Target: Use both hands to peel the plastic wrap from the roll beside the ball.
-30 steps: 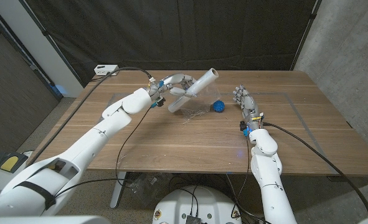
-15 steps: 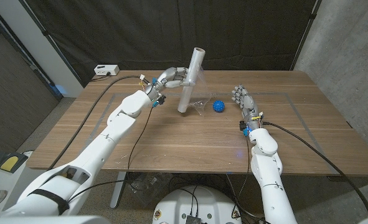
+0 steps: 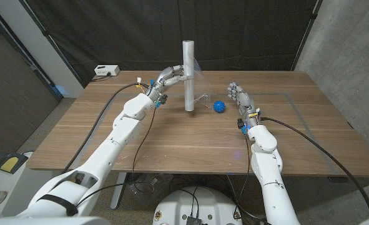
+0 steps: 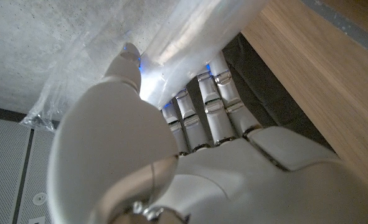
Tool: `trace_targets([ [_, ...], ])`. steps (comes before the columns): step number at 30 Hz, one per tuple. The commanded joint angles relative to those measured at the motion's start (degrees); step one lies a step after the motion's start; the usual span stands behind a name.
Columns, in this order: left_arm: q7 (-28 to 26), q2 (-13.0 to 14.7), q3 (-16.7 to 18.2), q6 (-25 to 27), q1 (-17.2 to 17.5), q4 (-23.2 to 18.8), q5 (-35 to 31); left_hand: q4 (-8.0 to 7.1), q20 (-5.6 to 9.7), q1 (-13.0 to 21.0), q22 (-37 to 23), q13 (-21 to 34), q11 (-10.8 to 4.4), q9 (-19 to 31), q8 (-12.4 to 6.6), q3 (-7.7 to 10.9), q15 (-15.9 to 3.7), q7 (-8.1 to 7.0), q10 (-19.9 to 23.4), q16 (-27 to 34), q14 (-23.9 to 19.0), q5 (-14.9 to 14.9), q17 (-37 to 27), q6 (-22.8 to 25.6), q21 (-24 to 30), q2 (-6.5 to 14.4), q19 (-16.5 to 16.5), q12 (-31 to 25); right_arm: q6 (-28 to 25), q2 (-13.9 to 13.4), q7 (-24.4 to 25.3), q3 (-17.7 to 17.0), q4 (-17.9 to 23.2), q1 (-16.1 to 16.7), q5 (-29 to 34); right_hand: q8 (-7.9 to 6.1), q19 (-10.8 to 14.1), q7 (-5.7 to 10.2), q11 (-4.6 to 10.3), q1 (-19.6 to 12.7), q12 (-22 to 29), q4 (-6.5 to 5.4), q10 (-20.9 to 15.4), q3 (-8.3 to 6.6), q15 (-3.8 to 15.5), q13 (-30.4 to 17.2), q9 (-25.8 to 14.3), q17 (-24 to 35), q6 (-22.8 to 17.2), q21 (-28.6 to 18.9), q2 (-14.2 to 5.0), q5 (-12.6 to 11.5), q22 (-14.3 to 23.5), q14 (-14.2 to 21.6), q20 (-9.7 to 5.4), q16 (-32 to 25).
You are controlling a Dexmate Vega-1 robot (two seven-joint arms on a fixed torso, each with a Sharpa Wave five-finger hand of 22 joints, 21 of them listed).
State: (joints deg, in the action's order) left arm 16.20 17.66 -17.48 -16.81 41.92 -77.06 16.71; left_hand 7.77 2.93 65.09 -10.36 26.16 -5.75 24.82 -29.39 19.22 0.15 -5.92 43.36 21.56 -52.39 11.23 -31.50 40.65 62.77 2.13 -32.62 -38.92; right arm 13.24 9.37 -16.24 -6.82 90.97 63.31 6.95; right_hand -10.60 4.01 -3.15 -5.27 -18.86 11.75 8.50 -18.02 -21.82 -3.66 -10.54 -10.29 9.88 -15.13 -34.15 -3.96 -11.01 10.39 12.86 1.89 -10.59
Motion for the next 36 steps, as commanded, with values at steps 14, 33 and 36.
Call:
trace_targets([
  [14, -0.42, -3.77, 0.45, 9.33, 1.19, -0.46, 15.54, -1.74, 4.22, 4.79, 0.15, 13.04, -2.53, 0.93, -4.67, 3.8, -12.81, 6.76, 1.97, -5.11, -8.15, -0.44, 5.97, 7.4, 0.15, 5.57, -0.83, -3.37, -12.39, -5.56, 3.32, 9.87, 16.47, 1.77, 21.83, -0.02, -1.01, 0.3, 1.22, -5.35, -0.36, 1.96, 3.2, -0.12, 0.41, -0.53, -0.32, 0.36, 3.32, 1.74, 3.7, 0.43, 0.18, 0.55, 3.13, -0.38],
  [33, -11.5, -5.63, 1.09, 12.91, 3.08, -3.29, 16.91, -1.54, 4.47, 4.64, 0.06, 12.66, -2.51, 0.68, -4.62, 4.53, -12.77, 6.78, 2.71, -5.82, -9.85, -0.82, 6.73, 7.74, 0.61, 5.29, -1.46, -3.5, -17.61, -7.47, 3.65, 13.13, 21.19, 2.35, 28.37, -0.38, -1.16, 0.86, 2.0, -7.01, 0.08, 1.63, 3.65, 0.94, 2.12, -0.77, -0.48, 0.69, 3.68, 2.36, 6.99, -0.02, 0.48, 1.56, 4.53, -0.78],
  [36, -11.65, -5.7, 1.1, 13.53, 3.15, -3.56, 17.59, -1.49, 4.53, 4.62, 0.07, 12.78, -2.37, 0.66, -4.64, 4.64, -12.78, 6.71, 2.72, -5.93, -10.02, -0.85, 6.82, 7.82, 0.65, 5.24, -1.52, -3.59, -19.16, -7.73, 3.52, 13.74, 21.9, 2.21, 29.66, -0.44, -0.87, 1.0, 2.27, -7.7, 0.15, 1.7, 3.75, 0.98, 2.72, -0.82, -0.5, 0.75, 3.81, 2.32, 7.43, -0.28, 0.56, 1.96, 4.48, -0.94],
])
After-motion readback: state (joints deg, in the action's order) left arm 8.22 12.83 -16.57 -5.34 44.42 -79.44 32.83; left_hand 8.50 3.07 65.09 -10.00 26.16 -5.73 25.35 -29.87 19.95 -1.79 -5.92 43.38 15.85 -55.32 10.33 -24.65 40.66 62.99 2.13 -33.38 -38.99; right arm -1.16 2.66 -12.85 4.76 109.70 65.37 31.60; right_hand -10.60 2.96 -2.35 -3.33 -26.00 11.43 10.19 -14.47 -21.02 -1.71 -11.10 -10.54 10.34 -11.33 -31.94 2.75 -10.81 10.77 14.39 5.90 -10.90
